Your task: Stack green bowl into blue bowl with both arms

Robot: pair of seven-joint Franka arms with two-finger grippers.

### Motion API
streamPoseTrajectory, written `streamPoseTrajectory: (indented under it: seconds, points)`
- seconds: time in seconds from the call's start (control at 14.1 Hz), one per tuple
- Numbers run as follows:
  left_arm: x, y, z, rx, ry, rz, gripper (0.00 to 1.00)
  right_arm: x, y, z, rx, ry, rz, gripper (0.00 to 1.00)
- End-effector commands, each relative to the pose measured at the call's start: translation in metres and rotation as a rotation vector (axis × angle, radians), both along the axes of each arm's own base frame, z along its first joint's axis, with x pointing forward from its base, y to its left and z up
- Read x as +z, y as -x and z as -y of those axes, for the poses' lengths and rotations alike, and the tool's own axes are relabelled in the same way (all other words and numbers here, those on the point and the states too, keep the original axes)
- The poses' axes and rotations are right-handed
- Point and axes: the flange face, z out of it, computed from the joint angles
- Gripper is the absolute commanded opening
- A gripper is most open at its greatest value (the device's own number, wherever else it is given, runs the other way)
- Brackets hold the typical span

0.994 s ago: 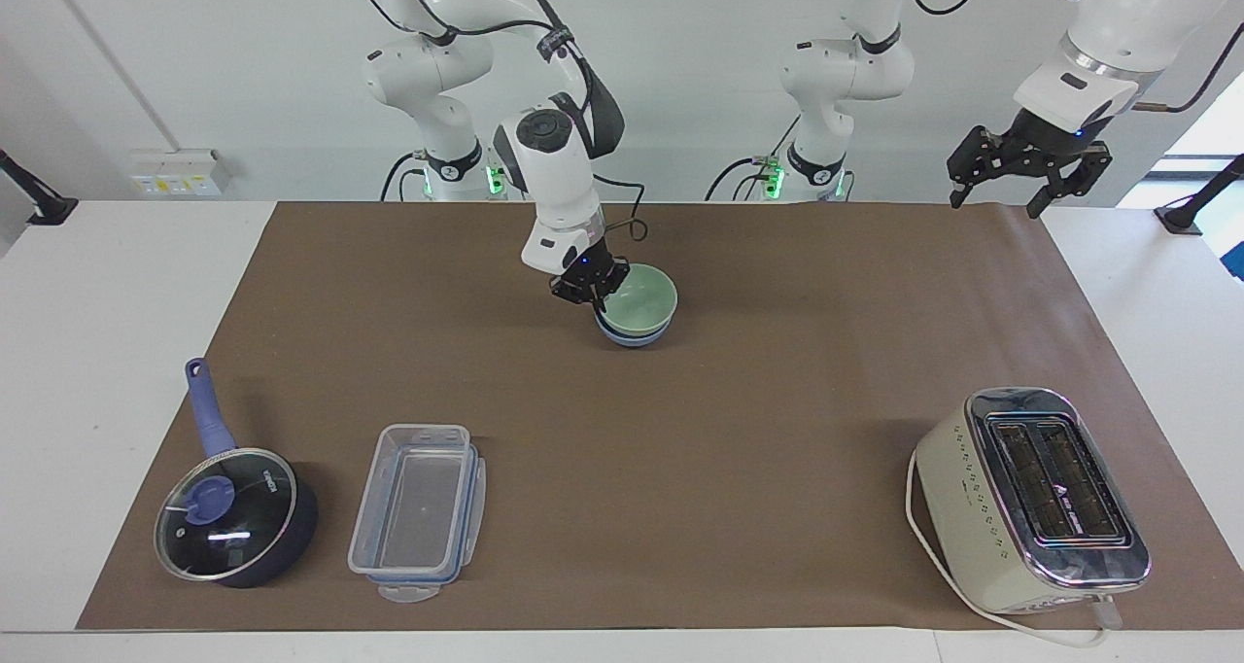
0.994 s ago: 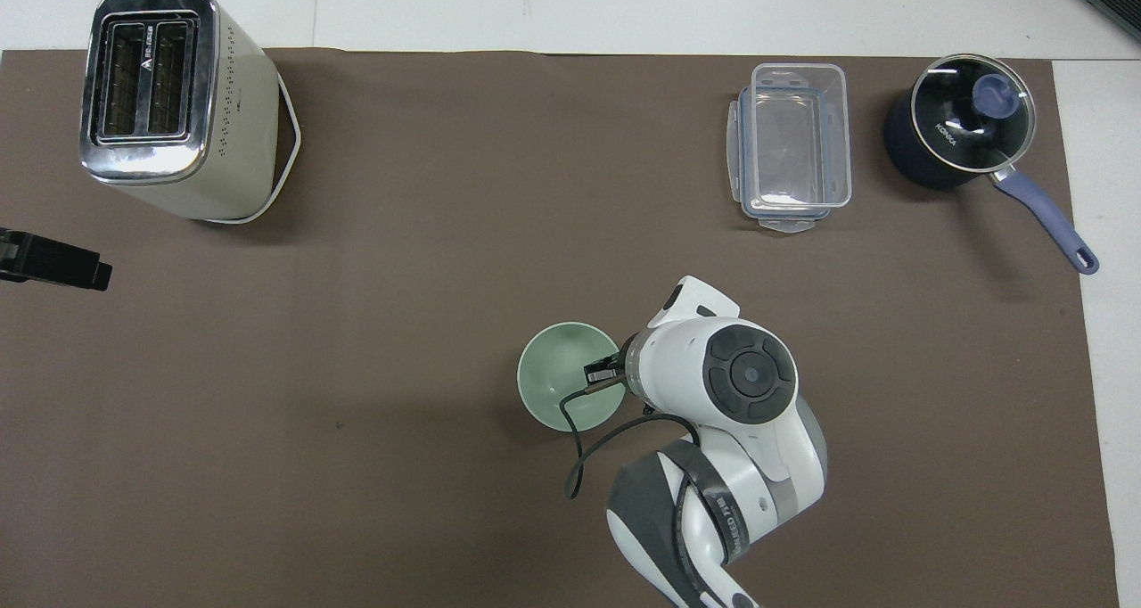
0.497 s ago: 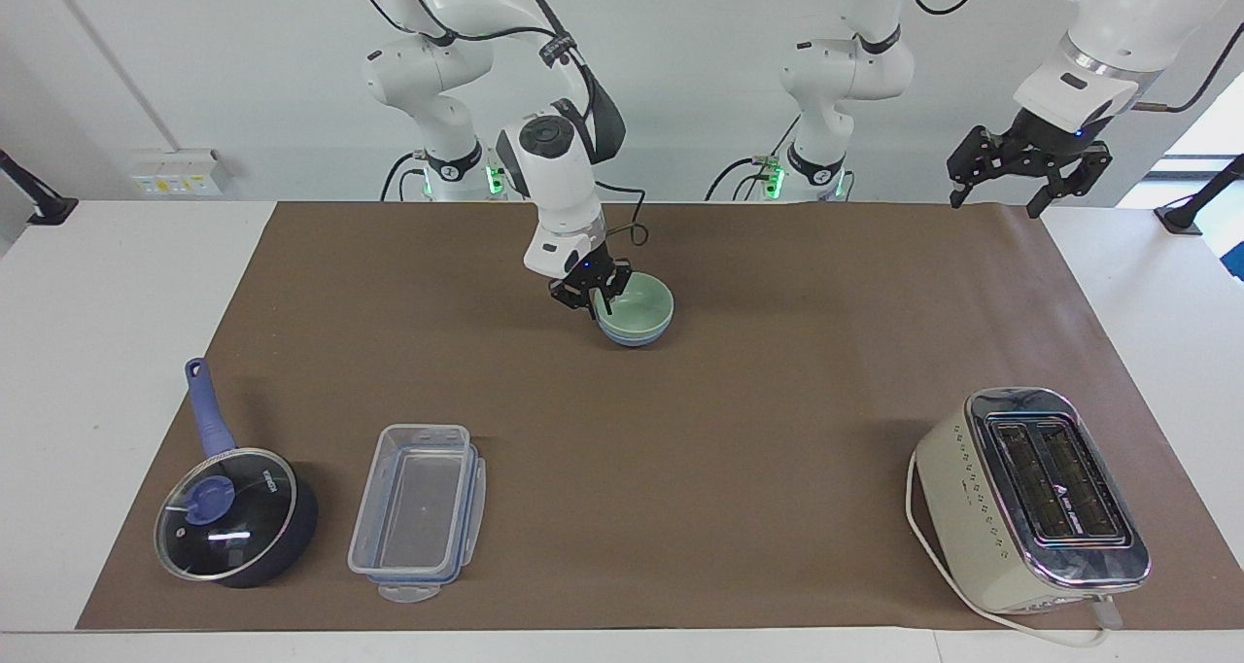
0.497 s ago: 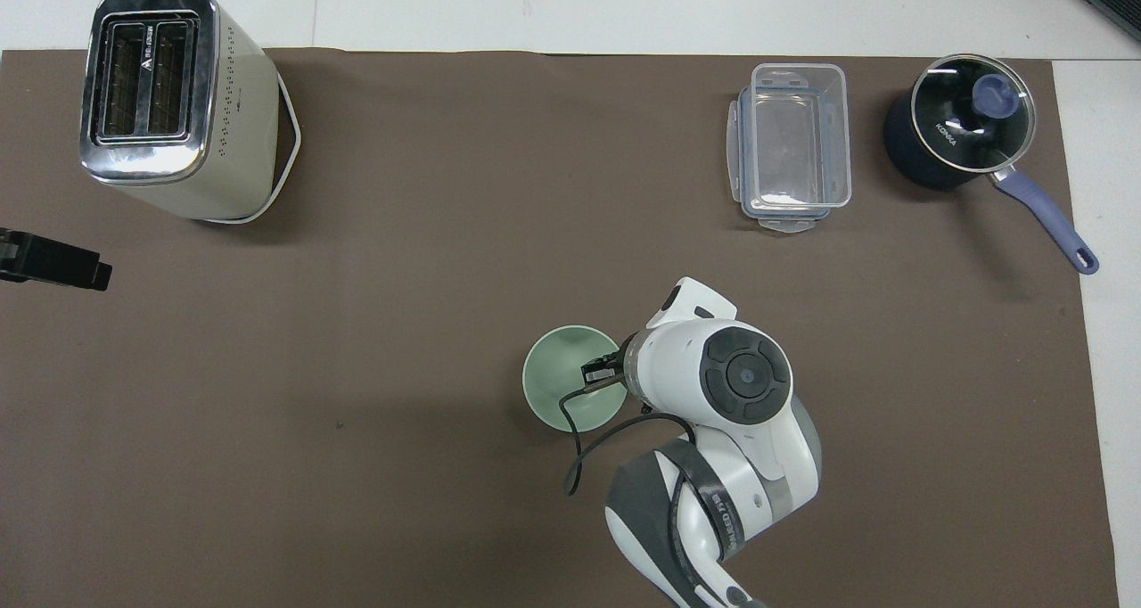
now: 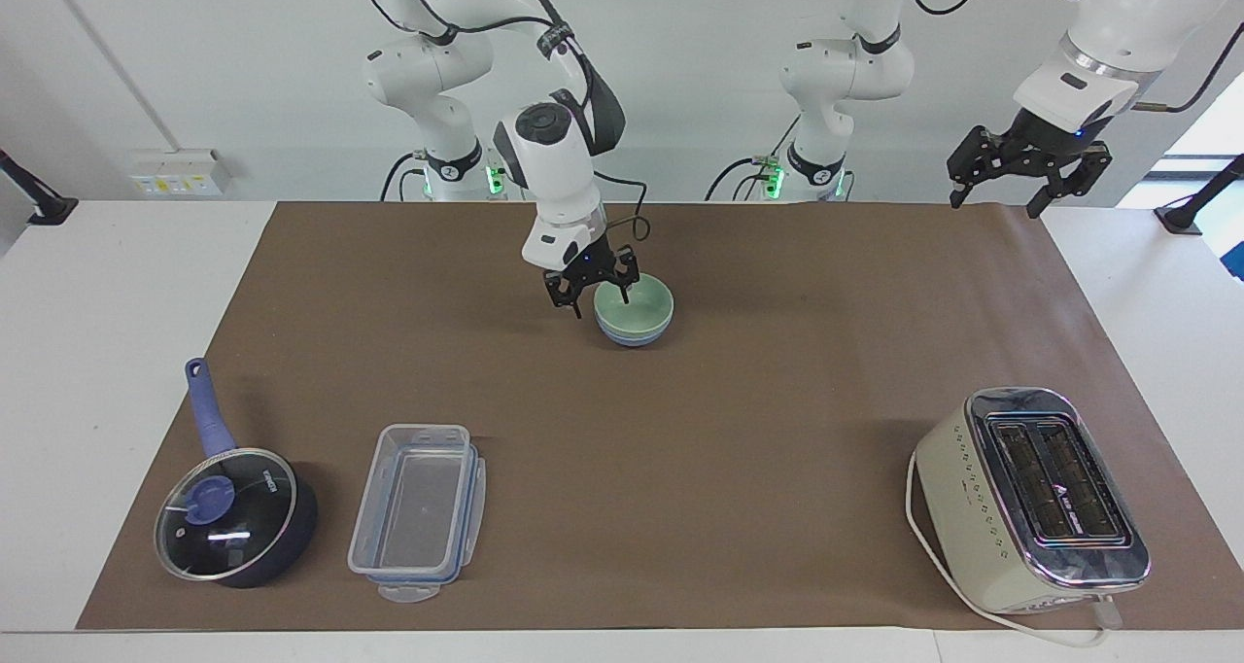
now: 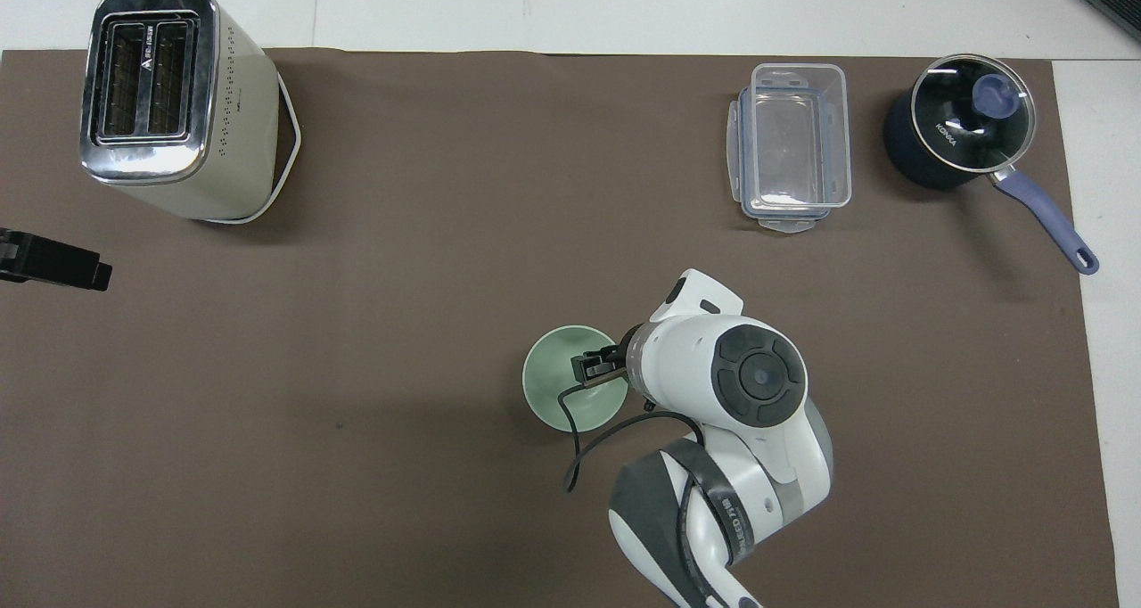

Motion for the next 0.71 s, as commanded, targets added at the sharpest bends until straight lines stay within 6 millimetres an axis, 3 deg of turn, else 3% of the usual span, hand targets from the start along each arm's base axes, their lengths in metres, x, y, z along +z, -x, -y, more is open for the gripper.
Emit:
streamPoseTrajectory:
  seconds: [0.0, 0.64]
  points:
    - [0.004, 0.005, -0.004, 0.001, -0.009, -0.004, 1.0, 0.03, -0.009, 0.033, -0.059, -0.006, -0.001, 1.0]
    - [0.003, 0.005, -0.004, 0.001, -0.01, -0.005, 1.0, 0.162, -0.045, 0.187, -0.278, 0.064, -0.061, 1.0]
